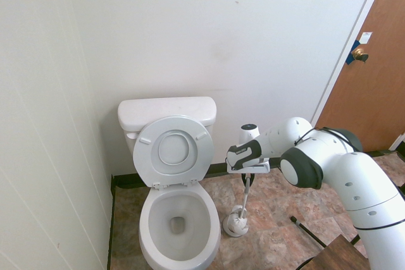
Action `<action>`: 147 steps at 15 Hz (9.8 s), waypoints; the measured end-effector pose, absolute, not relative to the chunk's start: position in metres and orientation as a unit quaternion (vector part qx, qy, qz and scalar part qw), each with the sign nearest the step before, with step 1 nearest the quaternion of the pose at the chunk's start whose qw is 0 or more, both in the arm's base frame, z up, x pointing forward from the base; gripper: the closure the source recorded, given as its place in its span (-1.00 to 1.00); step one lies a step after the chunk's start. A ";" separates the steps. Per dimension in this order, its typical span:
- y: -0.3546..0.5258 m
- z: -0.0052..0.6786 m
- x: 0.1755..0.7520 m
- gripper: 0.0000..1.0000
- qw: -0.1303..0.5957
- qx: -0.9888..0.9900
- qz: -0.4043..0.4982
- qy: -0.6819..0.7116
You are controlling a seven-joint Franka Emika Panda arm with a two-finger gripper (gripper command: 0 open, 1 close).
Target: Clean the toilet
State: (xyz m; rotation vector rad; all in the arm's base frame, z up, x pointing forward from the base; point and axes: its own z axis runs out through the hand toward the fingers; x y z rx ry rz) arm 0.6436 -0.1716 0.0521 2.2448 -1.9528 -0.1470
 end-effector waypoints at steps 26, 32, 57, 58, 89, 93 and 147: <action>-0.004 0.409 0.577 1.00 -0.040 0.822 0.034 -0.567; 0.125 0.395 0.589 1.00 -0.067 0.845 0.039 -0.529; 0.246 0.193 0.683 1.00 0.003 0.815 0.078 -0.575; 0.254 0.195 0.682 1.00 0.004 0.817 0.080 -0.571; 0.198 0.192 0.703 1.00 0.017 0.797 0.128 -0.590; 0.223 0.206 0.699 1.00 0.013 0.802 0.130 -0.583; -0.101 0.115 0.606 1.00 0.045 0.726 0.037 -0.685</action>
